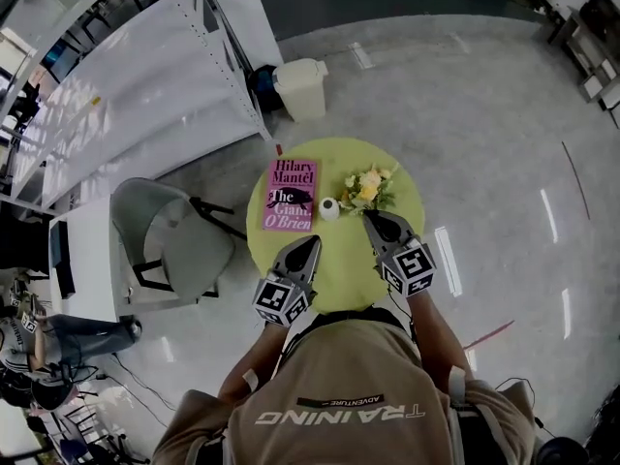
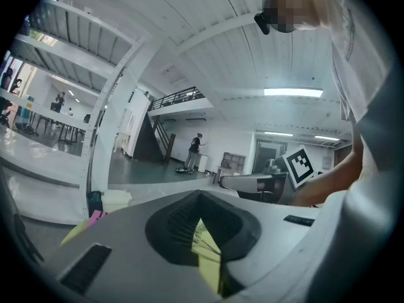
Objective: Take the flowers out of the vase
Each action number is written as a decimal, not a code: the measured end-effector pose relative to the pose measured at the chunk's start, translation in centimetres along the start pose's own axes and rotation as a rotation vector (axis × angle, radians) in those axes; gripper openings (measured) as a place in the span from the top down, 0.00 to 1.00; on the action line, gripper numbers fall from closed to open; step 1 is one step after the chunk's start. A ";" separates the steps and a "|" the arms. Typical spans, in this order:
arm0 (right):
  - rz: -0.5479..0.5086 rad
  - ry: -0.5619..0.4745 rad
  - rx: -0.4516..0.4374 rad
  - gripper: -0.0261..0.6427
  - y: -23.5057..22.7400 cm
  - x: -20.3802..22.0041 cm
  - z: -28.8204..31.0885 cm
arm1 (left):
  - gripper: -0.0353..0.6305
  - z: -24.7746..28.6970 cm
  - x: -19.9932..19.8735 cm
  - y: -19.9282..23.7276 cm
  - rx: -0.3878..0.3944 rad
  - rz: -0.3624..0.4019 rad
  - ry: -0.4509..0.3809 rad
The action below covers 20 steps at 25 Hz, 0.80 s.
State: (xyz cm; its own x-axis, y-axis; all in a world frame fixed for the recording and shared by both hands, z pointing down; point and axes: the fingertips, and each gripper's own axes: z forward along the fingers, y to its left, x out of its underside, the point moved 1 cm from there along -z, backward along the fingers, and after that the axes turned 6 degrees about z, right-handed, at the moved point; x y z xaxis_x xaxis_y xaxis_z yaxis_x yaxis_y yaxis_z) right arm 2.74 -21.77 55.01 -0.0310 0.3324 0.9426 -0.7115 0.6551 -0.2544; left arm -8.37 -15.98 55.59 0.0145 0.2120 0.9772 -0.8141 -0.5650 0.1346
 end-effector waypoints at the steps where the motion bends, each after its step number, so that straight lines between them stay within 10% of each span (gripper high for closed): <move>1: -0.017 -0.003 -0.010 0.96 0.5 -0.4 -0.2 | 0.94 -0.1 -0.5 -0.2 0.000 0.008 -0.011; 20: -0.185 -0.136 -0.071 0.96 6.5 -10.1 -4.4 | 0.94 -3.3 -12.9 0.0 -0.148 0.219 -0.199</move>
State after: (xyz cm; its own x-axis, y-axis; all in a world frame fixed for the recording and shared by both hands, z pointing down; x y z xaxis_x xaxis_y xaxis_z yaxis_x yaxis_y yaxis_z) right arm 1.51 -17.87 42.87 -0.0023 0.1117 0.9937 -0.6631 0.7437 -0.0851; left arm -10.53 -16.08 42.46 -0.0695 -0.0698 0.9951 -0.8855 -0.4550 -0.0937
